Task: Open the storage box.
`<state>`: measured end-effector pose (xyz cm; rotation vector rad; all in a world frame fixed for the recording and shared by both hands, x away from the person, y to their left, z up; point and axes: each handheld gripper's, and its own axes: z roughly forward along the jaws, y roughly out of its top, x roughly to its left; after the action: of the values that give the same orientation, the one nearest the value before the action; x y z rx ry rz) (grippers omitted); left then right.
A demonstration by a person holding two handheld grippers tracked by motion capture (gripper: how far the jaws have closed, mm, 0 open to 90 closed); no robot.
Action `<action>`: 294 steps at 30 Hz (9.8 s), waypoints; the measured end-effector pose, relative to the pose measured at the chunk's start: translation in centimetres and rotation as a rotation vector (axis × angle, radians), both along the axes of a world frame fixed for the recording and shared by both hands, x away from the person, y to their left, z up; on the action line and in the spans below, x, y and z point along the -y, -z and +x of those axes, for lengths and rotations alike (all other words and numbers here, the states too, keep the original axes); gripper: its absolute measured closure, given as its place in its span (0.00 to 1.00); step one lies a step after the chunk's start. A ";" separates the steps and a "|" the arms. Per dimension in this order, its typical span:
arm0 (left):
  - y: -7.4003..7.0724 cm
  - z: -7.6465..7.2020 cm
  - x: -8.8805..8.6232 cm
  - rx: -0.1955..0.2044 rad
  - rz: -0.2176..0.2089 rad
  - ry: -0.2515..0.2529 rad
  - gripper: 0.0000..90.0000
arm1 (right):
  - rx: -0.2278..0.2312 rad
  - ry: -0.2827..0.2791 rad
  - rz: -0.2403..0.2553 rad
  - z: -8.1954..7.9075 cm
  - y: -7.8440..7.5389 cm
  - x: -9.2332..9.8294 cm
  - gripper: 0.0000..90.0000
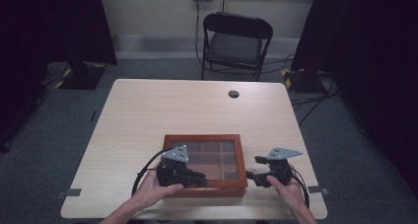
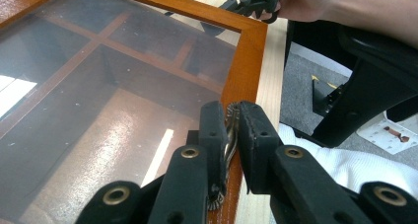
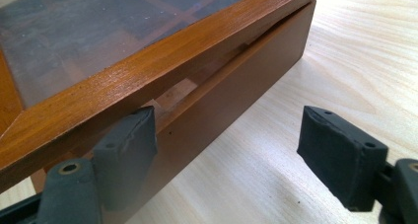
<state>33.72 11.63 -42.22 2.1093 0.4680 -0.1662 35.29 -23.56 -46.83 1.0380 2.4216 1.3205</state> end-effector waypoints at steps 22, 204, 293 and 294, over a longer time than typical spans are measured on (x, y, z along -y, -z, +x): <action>-0.9 -0.7 -5.8 0.093 -0.051 -0.111 0.37 | 0.053 0.010 0.039 0.0 -1.1 0.0 0.24; 3.2 13.5 -8.9 0.096 -0.094 -0.613 0.62 | 0.124 0.236 0.157 12.7 -1.5 -6.9 0.37; 5.8 14.9 -8.6 -0.132 -0.063 -0.653 0.43 | -0.071 0.310 0.149 13.1 1.4 -5.9 0.23; 5.9 14.9 -8.7 -0.137 -0.063 -0.653 0.43 | -0.072 0.311 0.149 13.1 1.4 -5.9 0.23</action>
<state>48.61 20.31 -48.08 1.7878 1.1849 0.0548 48.41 -17.66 -48.25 1.4547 2.1216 1.3880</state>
